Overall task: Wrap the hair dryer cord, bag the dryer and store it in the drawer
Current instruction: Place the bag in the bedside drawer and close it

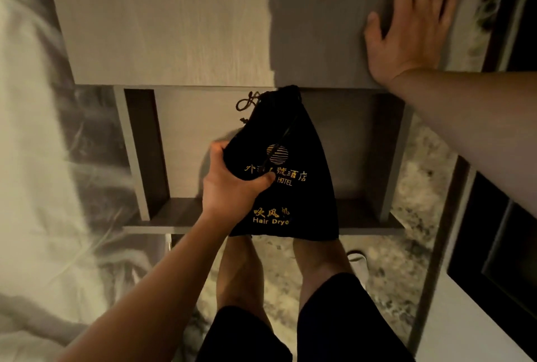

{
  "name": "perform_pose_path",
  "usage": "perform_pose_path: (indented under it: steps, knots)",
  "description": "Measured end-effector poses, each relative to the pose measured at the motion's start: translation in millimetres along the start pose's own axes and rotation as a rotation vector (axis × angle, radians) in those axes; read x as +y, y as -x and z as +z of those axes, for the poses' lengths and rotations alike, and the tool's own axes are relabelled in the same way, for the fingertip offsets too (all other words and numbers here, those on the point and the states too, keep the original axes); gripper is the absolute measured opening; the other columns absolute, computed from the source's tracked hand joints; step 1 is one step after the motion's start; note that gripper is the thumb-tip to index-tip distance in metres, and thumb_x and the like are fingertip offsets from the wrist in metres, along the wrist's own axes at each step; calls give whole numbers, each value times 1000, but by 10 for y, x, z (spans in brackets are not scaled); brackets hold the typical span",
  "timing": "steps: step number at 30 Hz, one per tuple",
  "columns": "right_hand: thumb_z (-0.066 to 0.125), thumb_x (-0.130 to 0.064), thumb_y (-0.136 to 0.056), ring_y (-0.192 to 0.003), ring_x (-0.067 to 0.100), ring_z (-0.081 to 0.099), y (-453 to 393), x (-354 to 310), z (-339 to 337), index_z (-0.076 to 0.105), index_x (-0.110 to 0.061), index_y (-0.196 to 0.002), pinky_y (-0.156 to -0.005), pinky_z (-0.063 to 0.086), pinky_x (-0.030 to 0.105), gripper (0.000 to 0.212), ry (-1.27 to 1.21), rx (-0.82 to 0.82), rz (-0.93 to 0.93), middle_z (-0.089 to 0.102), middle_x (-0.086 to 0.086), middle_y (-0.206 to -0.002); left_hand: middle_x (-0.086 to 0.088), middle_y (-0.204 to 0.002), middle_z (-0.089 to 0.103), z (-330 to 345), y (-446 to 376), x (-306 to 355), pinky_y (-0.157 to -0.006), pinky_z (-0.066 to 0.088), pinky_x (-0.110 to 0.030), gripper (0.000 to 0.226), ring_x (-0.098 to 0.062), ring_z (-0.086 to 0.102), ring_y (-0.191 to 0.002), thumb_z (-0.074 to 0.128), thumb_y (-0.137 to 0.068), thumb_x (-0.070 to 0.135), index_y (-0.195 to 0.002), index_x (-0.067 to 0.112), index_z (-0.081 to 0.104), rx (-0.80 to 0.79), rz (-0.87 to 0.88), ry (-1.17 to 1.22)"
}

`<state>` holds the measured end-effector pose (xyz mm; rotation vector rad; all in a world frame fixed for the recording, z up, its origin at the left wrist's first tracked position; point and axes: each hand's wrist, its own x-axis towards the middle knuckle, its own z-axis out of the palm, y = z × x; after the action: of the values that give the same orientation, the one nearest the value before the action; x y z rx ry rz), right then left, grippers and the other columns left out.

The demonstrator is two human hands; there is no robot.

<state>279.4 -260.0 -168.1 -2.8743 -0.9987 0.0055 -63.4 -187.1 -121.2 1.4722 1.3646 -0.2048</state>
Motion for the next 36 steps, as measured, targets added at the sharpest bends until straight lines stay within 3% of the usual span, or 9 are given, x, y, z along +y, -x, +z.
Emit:
perform_pose_path:
  steps: [4,7,11,17,21,25,28,31,36]
  knots:
    - [40,-52,-90,-149,26,23,1,2,7,30,-31,-151,-120,14,52,66,14,2,8,29,4,-161,22,-98,64,46,-95,-103,-67,55,-21,68,2,66,-87,87,-51,52,-97,60,37,8,-90,4]
    - [38,-53,-89,-148,27,25,-5,3,-5,32,-31,-150,-120,14,50,65,24,-5,15,32,4,-160,21,-97,61,101,-314,-76,-50,44,-4,71,3,60,-82,89,-58,45,-106,49,37,-22,-88,-52]
    - [35,-54,-90,-144,31,31,-24,17,-7,36,-26,-149,-119,18,49,65,40,-27,5,38,7,-155,20,-84,57,194,-598,-1,-35,36,-4,69,2,54,-67,88,-67,39,-114,39,37,-85,-39,-222]
    - [31,-56,-92,-140,34,37,-26,23,19,46,-21,-142,-118,20,45,63,65,-18,2,46,11,-149,17,-81,56,246,-887,16,-34,34,-9,70,-2,54,-65,85,-69,41,-120,37,38,-135,-38,-313]
    - [29,-58,-92,-137,31,42,-11,42,42,54,-21,-134,-117,24,44,62,74,-11,27,54,10,-142,14,-78,59,292,-870,-58,-42,43,-24,75,-12,62,-59,79,-68,57,-124,40,33,-97,-30,-427]
    - [24,-60,-90,-136,26,44,-15,22,17,55,-22,-133,-114,25,40,65,72,-70,63,56,6,-140,18,-85,55,331,-801,-142,-34,35,-7,82,2,48,-60,83,-71,52,-133,25,36,-61,35,-423]
    - [23,-59,-90,-133,29,46,-9,17,2,57,-19,-130,-113,26,43,66,98,-78,77,58,9,-137,0,-113,57,309,-735,-72,-58,41,-12,88,-11,56,-81,87,-65,52,-134,28,38,-46,32,-408]
    - [29,-57,-89,-134,29,46,13,-25,-23,57,-19,-130,-114,26,46,62,117,-31,63,58,10,-138,-13,-133,52,185,-571,84,-94,49,-40,86,-31,52,-117,88,-65,46,-135,23,45,7,213,-385]
    - [39,-48,-92,-151,26,17,-12,-33,-147,31,-26,-152,-121,11,51,64,-34,-89,-12,23,5,-164,-11,-110,64,-106,-465,620,-88,52,-39,23,-23,58,-103,68,-91,20,-109,7,65,94,679,-335]
